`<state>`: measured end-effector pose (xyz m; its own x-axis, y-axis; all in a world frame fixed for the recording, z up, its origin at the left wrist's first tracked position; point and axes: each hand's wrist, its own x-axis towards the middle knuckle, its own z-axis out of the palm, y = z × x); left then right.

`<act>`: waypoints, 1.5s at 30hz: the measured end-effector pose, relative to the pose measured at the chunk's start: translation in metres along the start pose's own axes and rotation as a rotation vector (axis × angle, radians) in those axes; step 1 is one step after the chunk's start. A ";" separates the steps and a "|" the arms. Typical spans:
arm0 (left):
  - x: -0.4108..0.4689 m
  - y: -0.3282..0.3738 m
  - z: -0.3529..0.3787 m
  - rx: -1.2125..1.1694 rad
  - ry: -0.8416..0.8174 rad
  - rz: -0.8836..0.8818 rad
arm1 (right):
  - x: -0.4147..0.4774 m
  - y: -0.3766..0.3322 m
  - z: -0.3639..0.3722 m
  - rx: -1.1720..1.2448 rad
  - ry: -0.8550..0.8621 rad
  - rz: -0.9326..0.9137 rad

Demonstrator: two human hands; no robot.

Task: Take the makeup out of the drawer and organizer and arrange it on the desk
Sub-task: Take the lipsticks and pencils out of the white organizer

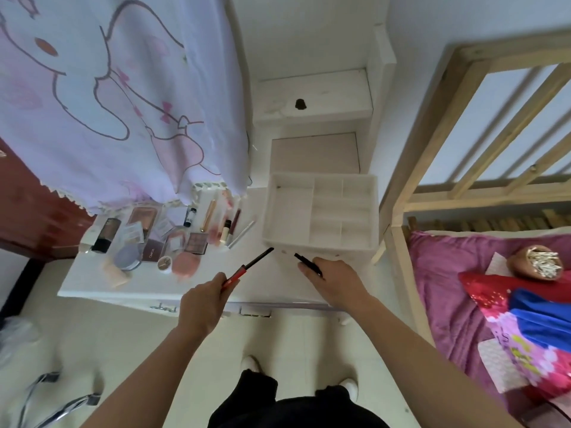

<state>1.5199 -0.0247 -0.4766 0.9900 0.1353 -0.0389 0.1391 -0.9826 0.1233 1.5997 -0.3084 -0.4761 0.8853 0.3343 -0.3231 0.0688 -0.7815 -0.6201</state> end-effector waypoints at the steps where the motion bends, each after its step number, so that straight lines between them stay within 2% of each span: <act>1: 0.002 -0.003 0.001 0.000 -0.017 -0.003 | 0.000 -0.009 0.006 0.020 -0.001 0.003; 4: 0.009 -0.023 0.001 -0.012 -0.054 -0.046 | 0.001 -0.043 0.026 0.086 -0.027 0.000; 8: 0.031 -0.066 0.000 -0.136 -0.106 -0.232 | 0.016 -0.096 0.059 0.239 -0.092 0.038; 13: 0.086 -0.116 -0.001 -0.409 -0.213 -0.356 | 0.064 -0.142 0.109 0.577 -0.224 0.297; 20: 0.151 -0.148 0.026 -0.616 -0.449 -0.475 | 0.129 -0.146 0.162 0.851 -0.031 0.719; 23: 0.175 -0.155 0.044 -0.695 -0.498 -0.433 | 0.143 -0.147 0.159 1.032 0.123 0.774; 26: 0.194 -0.148 0.044 -0.712 -0.441 -0.397 | 0.148 -0.147 0.152 1.170 0.223 0.767; 34: 0.203 -0.159 0.061 -0.644 -0.441 -0.279 | 0.122 -0.160 0.121 0.924 0.175 0.631; 37: 0.186 -0.144 0.037 -0.602 -0.416 -0.245 | 0.100 -0.158 0.107 0.804 0.114 0.537; 41: 0.168 -0.109 0.024 -0.520 -0.449 -0.121 | 0.057 -0.139 0.080 0.625 0.122 0.489; 43: 0.158 -0.081 0.019 -0.575 -0.497 -0.087 | 0.038 -0.119 0.068 0.442 0.135 0.520; 45: 0.144 -0.051 0.020 -0.687 -0.570 -0.075 | 0.024 -0.094 0.060 0.160 0.118 0.553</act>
<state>1.6554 0.0428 -0.5084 0.8424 -0.0675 -0.5347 0.3664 -0.6557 0.6601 1.5870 -0.1957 -0.4687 0.8157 -0.1683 -0.5535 -0.4800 -0.7309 -0.4852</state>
